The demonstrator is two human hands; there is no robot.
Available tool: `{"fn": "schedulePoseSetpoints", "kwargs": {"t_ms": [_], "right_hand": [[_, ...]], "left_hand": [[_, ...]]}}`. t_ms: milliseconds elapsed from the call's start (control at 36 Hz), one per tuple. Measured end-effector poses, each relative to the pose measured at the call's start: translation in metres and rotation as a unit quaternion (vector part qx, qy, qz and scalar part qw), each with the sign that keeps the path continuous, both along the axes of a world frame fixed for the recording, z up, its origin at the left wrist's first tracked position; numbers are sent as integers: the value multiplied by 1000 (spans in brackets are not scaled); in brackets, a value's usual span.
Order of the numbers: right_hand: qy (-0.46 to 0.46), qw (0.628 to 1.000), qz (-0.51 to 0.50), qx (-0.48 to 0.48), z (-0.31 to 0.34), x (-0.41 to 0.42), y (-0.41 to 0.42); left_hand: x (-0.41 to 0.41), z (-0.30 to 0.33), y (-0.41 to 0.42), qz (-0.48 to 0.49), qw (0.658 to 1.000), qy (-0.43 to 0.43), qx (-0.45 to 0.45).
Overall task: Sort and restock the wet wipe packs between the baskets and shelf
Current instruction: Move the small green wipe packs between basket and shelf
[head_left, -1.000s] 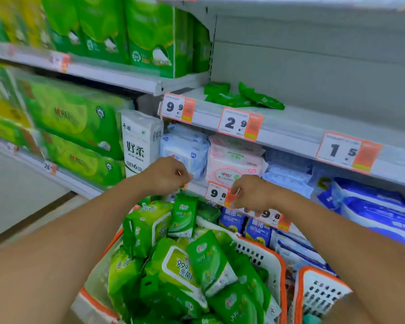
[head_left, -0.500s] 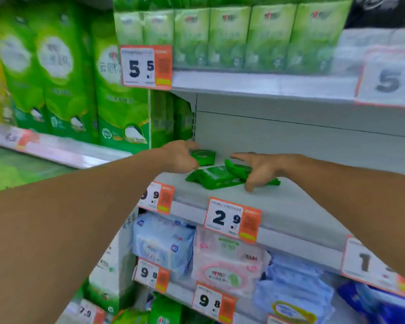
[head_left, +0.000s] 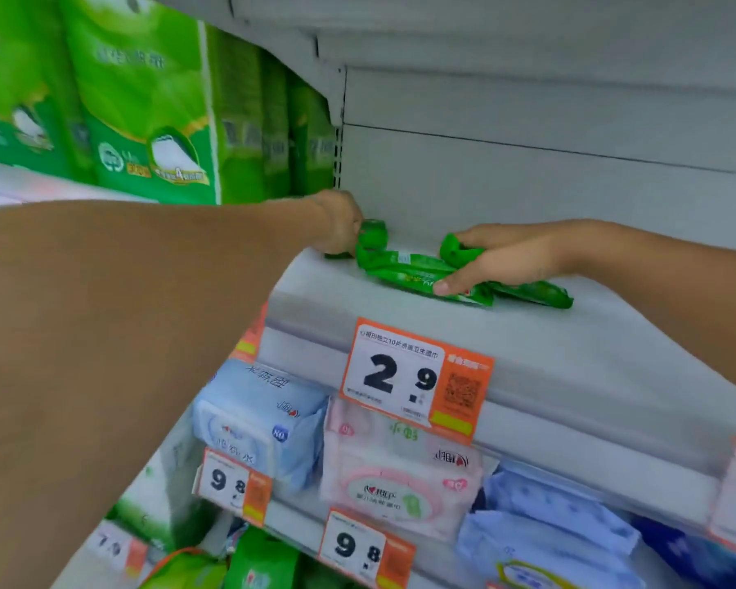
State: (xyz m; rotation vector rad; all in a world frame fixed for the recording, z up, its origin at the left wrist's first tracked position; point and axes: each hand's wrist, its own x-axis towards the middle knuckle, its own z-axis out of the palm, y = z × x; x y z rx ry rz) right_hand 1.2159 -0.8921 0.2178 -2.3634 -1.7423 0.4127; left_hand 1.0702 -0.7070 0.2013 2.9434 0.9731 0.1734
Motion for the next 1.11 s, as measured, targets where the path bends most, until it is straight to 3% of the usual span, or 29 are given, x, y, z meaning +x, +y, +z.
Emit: {"fn": "schedulePoseSetpoints", "kwargs": {"t_ms": [83,167,250,333,500,611,722,778,861,972,1111], "right_hand": [[126,991,-35,5,14,0,-29],[261,961,-86,18,34,-5,-60],[365,924,-109,39,53,-18,-84],[432,892,-114,69,64,-32,-100],[450,879,-138,76,65,-71,-123],[444,883,-138,66,66,-102,-134],[455,882,-104,70,72,-141,-144],[481,870,-73,86,73,-161,-149],[548,831,-31,89,56,-187,-155],[636,766,-35,89,6,-212,-163],[667,740,-49,75,-42,-226,-178]], "left_hand": [[-13,5,-9,-15,998,-54,-5],[-22,15,-26,-69,982,-172,-48],[-33,30,-56,-105,944,-270,-158],[-46,41,-80,-128,919,-302,-221],[-97,38,-108,-135,863,-414,-255],[-148,30,-137,-73,769,-525,-357],[-200,13,-154,-56,691,-554,-461],[-225,4,-159,-51,670,-554,-491],[-256,-7,-168,-63,686,-517,-508],[-291,-18,-181,-67,744,-437,-501],[-320,-36,-191,-44,773,-359,-521]]}}
